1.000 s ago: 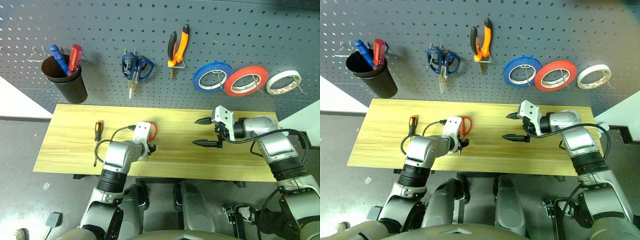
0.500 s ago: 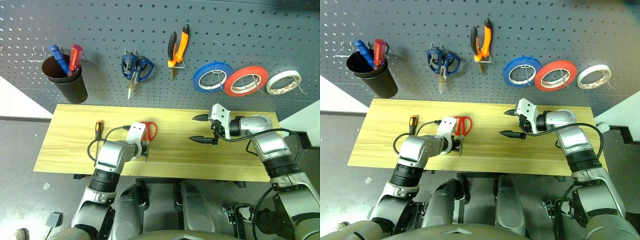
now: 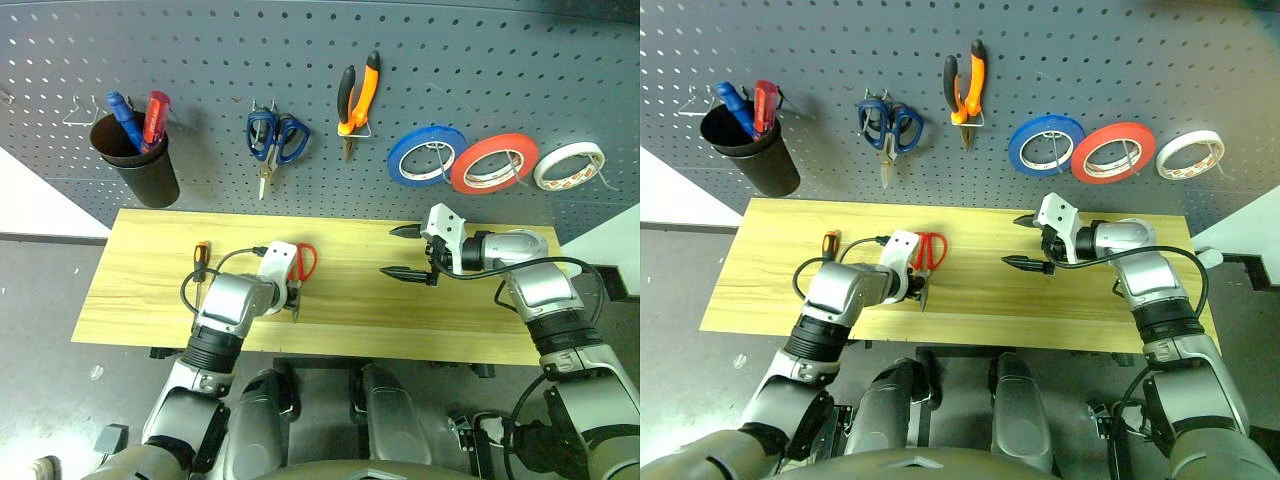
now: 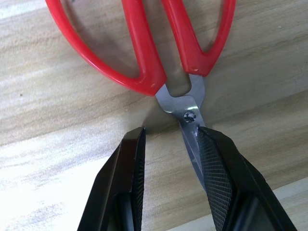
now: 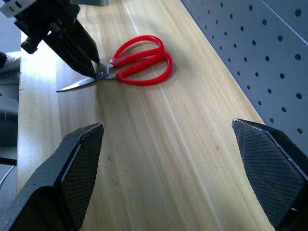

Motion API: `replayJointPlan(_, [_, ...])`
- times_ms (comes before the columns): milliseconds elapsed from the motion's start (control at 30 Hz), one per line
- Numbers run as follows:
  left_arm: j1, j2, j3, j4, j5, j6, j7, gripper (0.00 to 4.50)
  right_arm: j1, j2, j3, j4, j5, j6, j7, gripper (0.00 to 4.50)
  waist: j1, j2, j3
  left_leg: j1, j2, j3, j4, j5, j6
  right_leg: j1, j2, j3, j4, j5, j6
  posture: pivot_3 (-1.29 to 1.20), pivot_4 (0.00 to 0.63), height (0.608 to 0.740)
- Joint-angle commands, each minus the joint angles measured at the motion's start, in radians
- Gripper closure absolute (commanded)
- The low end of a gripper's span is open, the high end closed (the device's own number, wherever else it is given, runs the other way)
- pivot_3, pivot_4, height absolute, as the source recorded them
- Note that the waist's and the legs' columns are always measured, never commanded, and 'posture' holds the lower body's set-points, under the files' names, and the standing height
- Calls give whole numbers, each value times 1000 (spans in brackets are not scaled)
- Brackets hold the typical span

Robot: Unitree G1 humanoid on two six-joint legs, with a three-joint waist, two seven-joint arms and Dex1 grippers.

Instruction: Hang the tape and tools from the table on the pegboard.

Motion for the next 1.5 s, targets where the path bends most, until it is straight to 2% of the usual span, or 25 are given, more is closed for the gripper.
replayJointPlan(33, [43,-5,-44,59,21,52,8,2761,-26,17,-24,19,4,-30,-7,0,-1,0,-3,0,0,0,0,0,0,0,0,0,0,0,0,-174,228,734])
replayJointPlan(167, [44,-4,-37,46,21,76,3,2761,-51,34,-27,60,-2,-56,-11,0,-2,0,-12,0,0,0,0,2,-2,0,1,0,0,0,0,-170,211,734])
replayJointPlan(267, [38,8,-20,56,28,70,6,3350,-68,46,-24,94,-8,-78,-15,0,-3,-2,-18,0,0,0,0,3,-2,0,1,0,0,0,1,-165,201,734])
replayJointPlan(400, [32,11,8,55,30,87,16,4487,-104,62,-26,166,-16,-124,-16,0,-10,-3,-28,0,0,0,0,3,-4,0,2,0,0,0,1,-156,190,734])
replayJointPlan(733, [49,29,88,11,43,87,47,4487,-145,89,-32,237,-16,-170,-12,0,-28,-3,-37,0,0,0,0,5,-3,0,3,0,0,0,1,-123,177,734])
replayJointPlan(933, [52,73,49,-57,23,94,1,4487,-163,90,-36,252,-18,-175,-2,0,-26,-3,-38,0,0,0,0,6,-4,0,5,0,0,0,1,-111,172,734])
replayJointPlan(1033, [42,62,54,-110,18,131,2,3919,-170,86,-40,255,-17,-174,3,0,-22,-3,-38,-1,0,0,0,6,-4,0,5,0,0,0,1,-111,173,734])
replayJointPlan(1367, [-53,-36,94,-239,18,276,30,609,-161,65,-42,222,-11,-148,41,0,-23,-3,-38,-2,-1,1,0,6,-4,-1,5,0,0,0,2,-114,173,734])
replayJointPlan(1500, [-59,-78,75,-240,11,305,37,609,-176,62,-44,227,-16,-141,49,0,-24,-3,-38,-2,-1,1,0,6,-4,-1,5,0,1,0,3,-116,173,734])
